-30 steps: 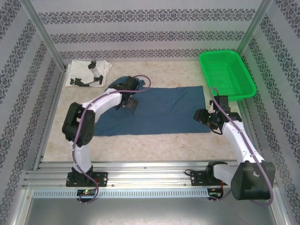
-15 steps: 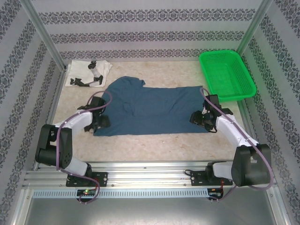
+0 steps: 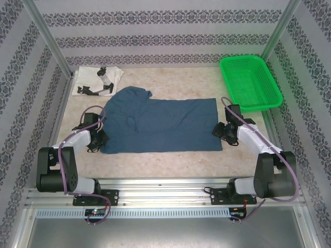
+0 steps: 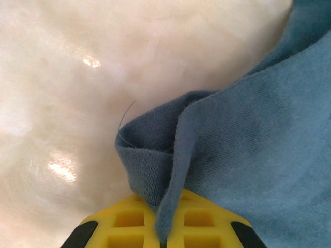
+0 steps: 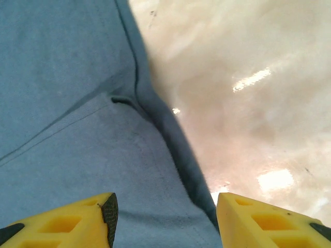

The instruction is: Fold and stack the t-shirts

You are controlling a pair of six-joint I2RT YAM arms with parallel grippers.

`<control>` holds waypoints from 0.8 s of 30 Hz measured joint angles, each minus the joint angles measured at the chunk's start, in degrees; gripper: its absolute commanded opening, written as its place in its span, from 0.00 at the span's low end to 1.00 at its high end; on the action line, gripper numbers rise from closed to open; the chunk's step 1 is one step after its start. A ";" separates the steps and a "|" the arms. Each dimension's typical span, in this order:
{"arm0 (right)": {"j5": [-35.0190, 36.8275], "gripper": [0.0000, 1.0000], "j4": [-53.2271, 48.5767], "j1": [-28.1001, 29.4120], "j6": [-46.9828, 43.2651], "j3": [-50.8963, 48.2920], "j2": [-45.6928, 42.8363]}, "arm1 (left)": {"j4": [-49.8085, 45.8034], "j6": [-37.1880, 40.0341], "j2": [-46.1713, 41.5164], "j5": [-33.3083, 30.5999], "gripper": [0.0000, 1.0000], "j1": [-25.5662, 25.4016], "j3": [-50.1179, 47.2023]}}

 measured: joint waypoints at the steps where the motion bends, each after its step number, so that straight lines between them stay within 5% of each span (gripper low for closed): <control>1: 0.17 0.54 0.22 -0.15 0.17 -0.31 0.00 | 0.15 -0.02 0.04 0.87 0.15 0.39 -0.04; 4: 0.11 0.54 0.90 -0.35 0.46 -0.85 0.00 | 0.44 -0.09 0.85 2.43 0.28 1.16 0.04; 8: -1.49 0.55 1.11 -0.79 0.55 -1.73 -0.79 | 1.22 -0.26 0.26 3.74 0.32 1.64 -0.42; 11: -2.69 0.57 0.72 -2.49 0.61 -3.56 -4.15 | 2.36 -0.09 -0.48 6.25 0.57 2.43 -0.92; 20: -5.62 0.59 0.59 -5.40 -0.81 -1.01 -5.62 | -2.62 -0.11 -11.82 3.45 0.94 6.84 -2.08; 24: -5.70 0.58 0.79 -3.43 -2.62 5.86 -1.11 | -4.44 0.07 -13.62 2.78 0.95 7.02 4.90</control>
